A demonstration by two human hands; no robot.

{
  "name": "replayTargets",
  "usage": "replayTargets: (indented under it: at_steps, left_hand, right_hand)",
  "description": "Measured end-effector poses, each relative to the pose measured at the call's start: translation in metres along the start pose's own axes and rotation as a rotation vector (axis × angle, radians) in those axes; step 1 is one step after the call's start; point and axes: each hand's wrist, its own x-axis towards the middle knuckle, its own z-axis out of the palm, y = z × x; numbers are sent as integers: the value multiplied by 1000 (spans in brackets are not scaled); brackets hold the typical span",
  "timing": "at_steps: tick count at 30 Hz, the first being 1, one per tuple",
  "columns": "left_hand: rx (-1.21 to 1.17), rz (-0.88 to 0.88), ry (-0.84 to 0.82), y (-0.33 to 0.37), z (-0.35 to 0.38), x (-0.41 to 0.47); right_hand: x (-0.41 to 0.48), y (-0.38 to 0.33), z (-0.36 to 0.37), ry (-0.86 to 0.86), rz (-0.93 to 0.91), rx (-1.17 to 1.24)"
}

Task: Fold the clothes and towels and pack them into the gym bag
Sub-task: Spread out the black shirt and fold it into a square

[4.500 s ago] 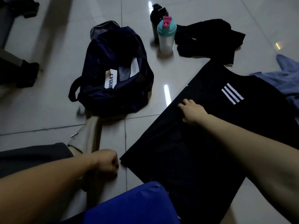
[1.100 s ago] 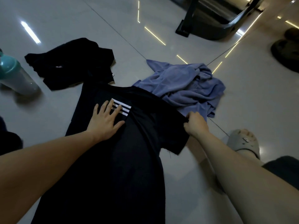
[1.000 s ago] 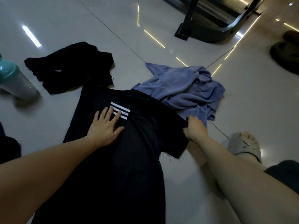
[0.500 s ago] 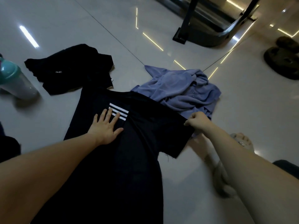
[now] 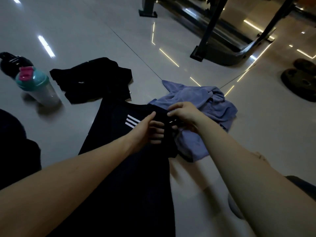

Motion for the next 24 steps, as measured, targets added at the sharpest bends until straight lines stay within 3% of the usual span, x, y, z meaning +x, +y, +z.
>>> replayTargets:
  at_steps: [3, 6, 8, 10, 13, 15, 24]
  left_hand:
    - [-169, 6, -45, 0, -18, -8]
    - [-344, 6, -58, -3, -45, -10]
    - [-359, -4, -16, -5, -65, -8]
    - [-177, -47, 87, -10, -81, -4]
    - [218, -5, 380, -19, -94, 2]
    - [276, 29, 441, -22, -101, 8]
    - [343, 169, 432, -17, -115, 14]
  right_hand:
    - [13, -5, 33, -83, -74, -42]
    - [21, -2, 65, -298, -97, -57]
    - [33, 9, 74, -272, -49, 5]
    - [48, 27, 69, -45, -73, -106]
    - [61, 51, 43, 238, -161, -628]
    - [69, 56, 32, 215, -194, -784]
    - [111, 19, 31, -31, -366, -1194]
